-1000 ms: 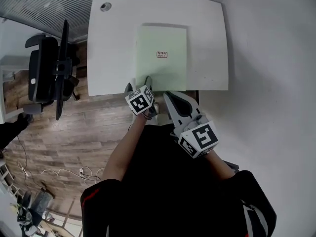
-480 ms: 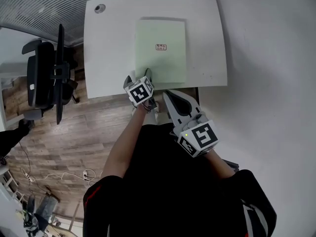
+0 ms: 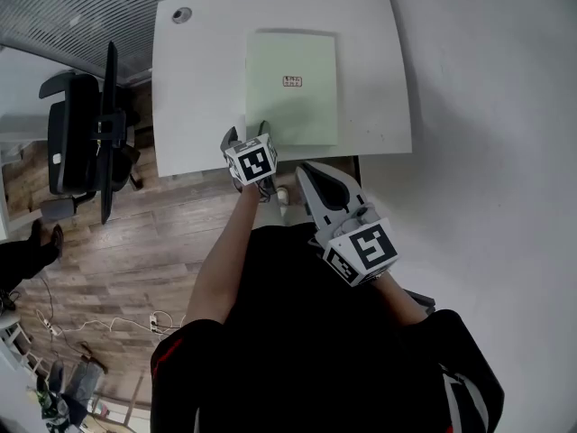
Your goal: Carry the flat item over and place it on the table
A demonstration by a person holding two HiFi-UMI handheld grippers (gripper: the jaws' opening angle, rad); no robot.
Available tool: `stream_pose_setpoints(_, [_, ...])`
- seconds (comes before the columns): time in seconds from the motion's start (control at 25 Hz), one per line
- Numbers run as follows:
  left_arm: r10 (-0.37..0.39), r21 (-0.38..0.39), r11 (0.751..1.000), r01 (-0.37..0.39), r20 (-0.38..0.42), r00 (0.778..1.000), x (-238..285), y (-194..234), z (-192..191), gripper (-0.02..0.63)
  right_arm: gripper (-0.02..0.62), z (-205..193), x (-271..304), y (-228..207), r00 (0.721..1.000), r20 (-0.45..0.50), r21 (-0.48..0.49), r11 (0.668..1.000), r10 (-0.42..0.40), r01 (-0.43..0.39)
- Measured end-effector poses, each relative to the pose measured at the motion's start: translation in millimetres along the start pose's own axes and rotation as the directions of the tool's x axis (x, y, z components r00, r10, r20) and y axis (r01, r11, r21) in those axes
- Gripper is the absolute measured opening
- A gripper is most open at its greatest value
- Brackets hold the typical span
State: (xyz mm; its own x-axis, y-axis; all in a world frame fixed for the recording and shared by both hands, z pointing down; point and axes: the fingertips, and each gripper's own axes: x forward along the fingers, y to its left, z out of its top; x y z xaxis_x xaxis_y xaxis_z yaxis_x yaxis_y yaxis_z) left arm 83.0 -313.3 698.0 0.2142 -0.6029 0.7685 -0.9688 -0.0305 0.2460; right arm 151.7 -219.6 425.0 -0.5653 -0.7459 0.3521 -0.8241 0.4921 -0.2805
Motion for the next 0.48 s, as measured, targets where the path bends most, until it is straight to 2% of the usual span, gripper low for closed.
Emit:
stream_pose_setpoints(0.08, [0.021, 0.039, 0.999, -0.023, 0.051, 0.998, -10.9, 3.9, 8.6, 0.212, 0.001, -0.5, -4.5, -0.5, 1.0, 0.005, 0.004, 1.0, -0.004, 0.004])
stream_pose_setpoints(0.2, [0.024, 0.079, 0.996, -0.033, 0.122, 0.992, -31.5, 3.0, 20.2, 0.124, 0.0, -2.5, -13.2, 0.4, 1.0, 0.018, 0.012, 1.0, -0.005, 0.005])
stream_pose_setpoints(0.32, [0.017, 0.132, 0.991, -0.04, 0.17, 0.985, -59.2, -4.4, 27.8, 0.008, 0.0, -1.3, -22.3, 4.2, 0.999, 0.039, 0.01, 1.0, 0.0, 0.0])
stream_pose_setpoints(0.4, [-0.002, 0.148, 0.989, -0.027, 0.192, 0.981, -77.7, -11.3, 29.9, 0.006, 0.0, -0.1, -28.7, 7.3, 0.999, 0.052, 0.005, 1.0, 0.006, -0.006])
stream_pose_setpoints(0.48, [-0.029, 0.128, 0.992, 0.004, 0.2, 0.979, -94.9, -17.6, 29.7, 0.006, 0.0, 1.0, -35.9, 10.7, 0.998, 0.065, 0.0, 1.0, 0.012, -0.012])
